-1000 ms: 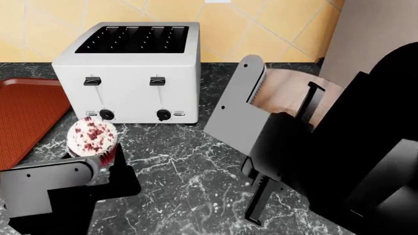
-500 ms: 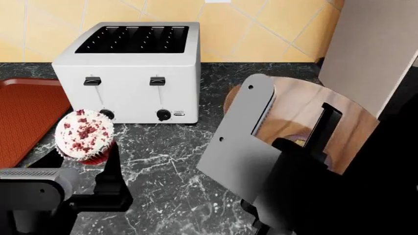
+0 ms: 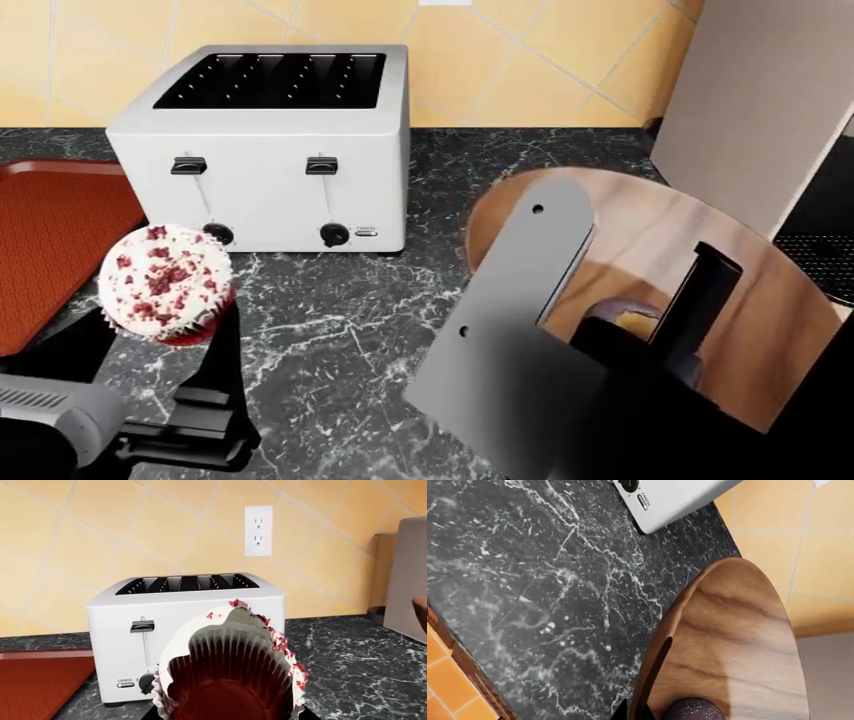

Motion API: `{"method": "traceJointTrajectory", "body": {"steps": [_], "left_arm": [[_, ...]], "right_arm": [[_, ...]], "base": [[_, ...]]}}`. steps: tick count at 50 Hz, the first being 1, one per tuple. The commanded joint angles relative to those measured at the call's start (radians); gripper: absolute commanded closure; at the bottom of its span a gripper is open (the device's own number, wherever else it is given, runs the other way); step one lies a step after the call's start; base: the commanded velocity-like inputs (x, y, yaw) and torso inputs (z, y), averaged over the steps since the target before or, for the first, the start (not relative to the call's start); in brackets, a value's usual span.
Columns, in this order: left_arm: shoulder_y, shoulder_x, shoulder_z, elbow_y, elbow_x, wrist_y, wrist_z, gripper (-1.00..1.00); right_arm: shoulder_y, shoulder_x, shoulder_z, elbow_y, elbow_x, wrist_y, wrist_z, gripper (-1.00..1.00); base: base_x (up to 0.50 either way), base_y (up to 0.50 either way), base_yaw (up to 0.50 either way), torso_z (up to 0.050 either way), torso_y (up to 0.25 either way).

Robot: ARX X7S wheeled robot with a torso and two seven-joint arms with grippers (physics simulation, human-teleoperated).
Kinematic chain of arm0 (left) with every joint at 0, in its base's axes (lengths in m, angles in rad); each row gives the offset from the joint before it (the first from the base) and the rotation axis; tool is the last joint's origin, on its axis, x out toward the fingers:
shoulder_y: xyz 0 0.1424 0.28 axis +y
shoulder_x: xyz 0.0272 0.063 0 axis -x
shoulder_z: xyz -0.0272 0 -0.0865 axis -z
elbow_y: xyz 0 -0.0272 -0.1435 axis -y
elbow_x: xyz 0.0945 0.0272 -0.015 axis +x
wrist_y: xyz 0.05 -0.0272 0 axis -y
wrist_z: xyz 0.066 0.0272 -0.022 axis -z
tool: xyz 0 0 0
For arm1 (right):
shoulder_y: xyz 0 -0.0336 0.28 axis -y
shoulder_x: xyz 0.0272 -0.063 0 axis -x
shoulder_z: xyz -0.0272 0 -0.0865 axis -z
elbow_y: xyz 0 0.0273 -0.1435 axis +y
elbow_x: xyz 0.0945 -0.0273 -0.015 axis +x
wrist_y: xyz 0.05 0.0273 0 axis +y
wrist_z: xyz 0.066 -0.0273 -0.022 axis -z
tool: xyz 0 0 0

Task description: Pick up the bowl with donut and place it on the tray. Pick up the cupcake and place it on the tray.

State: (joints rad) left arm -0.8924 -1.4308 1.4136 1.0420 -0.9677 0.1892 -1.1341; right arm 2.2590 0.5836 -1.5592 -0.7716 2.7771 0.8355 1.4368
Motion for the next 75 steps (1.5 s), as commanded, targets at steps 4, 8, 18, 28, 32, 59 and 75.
{"method": "traceJointTrajectory", "body": {"steps": [4,8,18,28,32,59,75], "left_arm": [[-0.665,0.007,0.709,0.005,0.045,0.126,-0.072,1.00],[-0.894,0.051,0.973,0.005,0.066,0.173,-0.123,1.00],[-0.980,0.087,1.094,-0.015,0.079,0.218,-0.152,1.00],[-0.973,0.092,1.094,-0.024,0.081,0.225,-0.152,1.00],[-0.980,0.082,1.094,-0.023,0.078,0.221,-0.147,1.00],[-0.992,0.085,1.094,-0.015,0.071,0.211,-0.149,1.00],[-0.973,0.106,1.093,-0.028,0.086,0.228,-0.173,1.00]], "right_arm": [[0.025,0.012,0.010,-0.039,0.041,-0.026,0.046,1.00],[0.024,0.018,0.010,-0.035,0.043,-0.023,0.046,1.00],[0.011,0.016,0.010,-0.036,0.021,-0.014,0.037,1.00],[0.005,0.019,0.005,-0.036,0.008,-0.014,0.031,1.00],[-0.001,0.018,0.003,-0.040,0.001,-0.021,0.029,1.00],[-0.002,0.020,0.011,-0.030,-0.007,-0.013,0.015,1.00],[-0.010,0.019,0.013,-0.028,-0.020,-0.011,0.011,1.00]], "base": [[0.00,0.00,0.00,0.003,0.000],[0.00,0.00,0.00,0.000,0.000],[0.00,0.15,0.00,0.000,0.001],[0.00,0.42,0.00,0.001,0.000],[0.00,0.43,0.00,0.000,0.003],[0.00,0.41,0.00,0.000,0.000],[0.00,0.39,0.00,0.000,0.001]]}}
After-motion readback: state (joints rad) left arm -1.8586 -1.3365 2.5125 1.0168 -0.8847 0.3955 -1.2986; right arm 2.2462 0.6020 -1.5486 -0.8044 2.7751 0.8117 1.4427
